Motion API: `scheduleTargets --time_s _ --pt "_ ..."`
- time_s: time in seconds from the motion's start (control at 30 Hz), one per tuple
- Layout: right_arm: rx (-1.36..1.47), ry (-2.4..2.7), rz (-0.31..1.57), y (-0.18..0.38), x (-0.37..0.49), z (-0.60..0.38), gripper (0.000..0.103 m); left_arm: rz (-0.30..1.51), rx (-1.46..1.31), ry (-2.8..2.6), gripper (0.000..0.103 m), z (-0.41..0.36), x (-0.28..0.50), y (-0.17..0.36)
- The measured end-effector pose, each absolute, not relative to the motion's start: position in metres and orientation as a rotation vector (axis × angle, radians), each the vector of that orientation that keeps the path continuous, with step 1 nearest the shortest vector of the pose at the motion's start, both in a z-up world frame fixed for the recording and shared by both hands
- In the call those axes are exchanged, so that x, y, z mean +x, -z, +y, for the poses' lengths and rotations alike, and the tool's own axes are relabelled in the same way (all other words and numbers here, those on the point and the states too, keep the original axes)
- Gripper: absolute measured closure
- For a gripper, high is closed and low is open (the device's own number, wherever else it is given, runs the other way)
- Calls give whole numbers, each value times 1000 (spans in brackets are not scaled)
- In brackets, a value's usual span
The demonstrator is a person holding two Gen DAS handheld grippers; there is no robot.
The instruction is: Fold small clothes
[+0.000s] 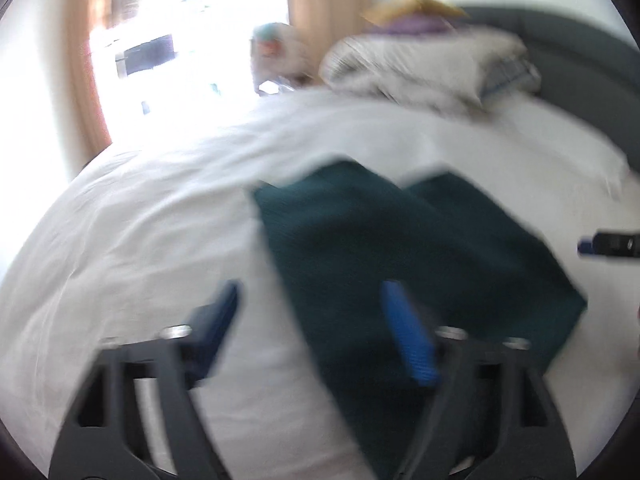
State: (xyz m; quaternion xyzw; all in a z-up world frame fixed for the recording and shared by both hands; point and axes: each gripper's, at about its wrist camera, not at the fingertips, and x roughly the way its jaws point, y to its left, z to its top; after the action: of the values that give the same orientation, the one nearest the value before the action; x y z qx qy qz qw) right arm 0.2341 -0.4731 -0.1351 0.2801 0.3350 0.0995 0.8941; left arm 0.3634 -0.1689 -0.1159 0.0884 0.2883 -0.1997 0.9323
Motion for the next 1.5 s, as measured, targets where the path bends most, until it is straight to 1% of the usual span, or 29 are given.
scheduleTargets --time_s 0.03,0.17,0.2,0.23,0.27,0.33,0.37,0.4,0.43,0.5,0.53,0.63,0.73,0.87,1.07,1.23,1.33,1.4,1.5 --pt "582 -220 720 135 250 -473 27 596 140 398 9 -162 370 115" --pt "618 -235 883 158 305 -467 26 867 -16 498 9 -159 416 138" --pt "646 -240 939 171 318 -467 28 920 -44 521 9 -160 424 145" --pt "665 -235 952 178 326 -467 31 980 -93 552 9 -162 433 153" --pt "682 -234 937 181 331 -469 35 1022 -152 580 9 -162 441 161" --pt "738 -244 934 186 337 -474 44 1026 -169 588 9 -165 448 165" --pt "762 -246 938 188 337 -476 55 1030 -158 597 11 -170 451 166" --pt "779 -260 950 191 339 -477 65 1036 -162 606 19 -172 452 167" --pt "779 -259 957 192 339 -476 67 1061 -175 635 33 -178 456 168" --pt "764 -241 962 189 338 -472 75 1090 -202 655 45 -183 460 169" --pt "748 -223 959 185 337 -468 76 1092 -194 656 53 -186 460 166" --pt "675 -167 944 162 329 -449 78 1073 -179 656 64 -188 452 155" --pt "626 -176 901 130 317 -426 78 1064 -206 669 67 -175 444 140" --pt "578 -248 863 88 293 -382 79 990 -174 664 67 -136 411 98" --pt "597 -394 853 64 257 -301 79 928 -112 616 66 -48 344 48" --pt "619 -477 913 86 231 -230 79 924 -53 538 66 18 288 45" --pt "667 -491 948 109 216 -206 79 953 -90 515 66 57 262 61" --pt "707 -489 961 126 207 -195 78 975 -96 503 65 82 245 80" --pt "748 -441 972 148 199 -201 78 997 -126 478 61 100 234 110"
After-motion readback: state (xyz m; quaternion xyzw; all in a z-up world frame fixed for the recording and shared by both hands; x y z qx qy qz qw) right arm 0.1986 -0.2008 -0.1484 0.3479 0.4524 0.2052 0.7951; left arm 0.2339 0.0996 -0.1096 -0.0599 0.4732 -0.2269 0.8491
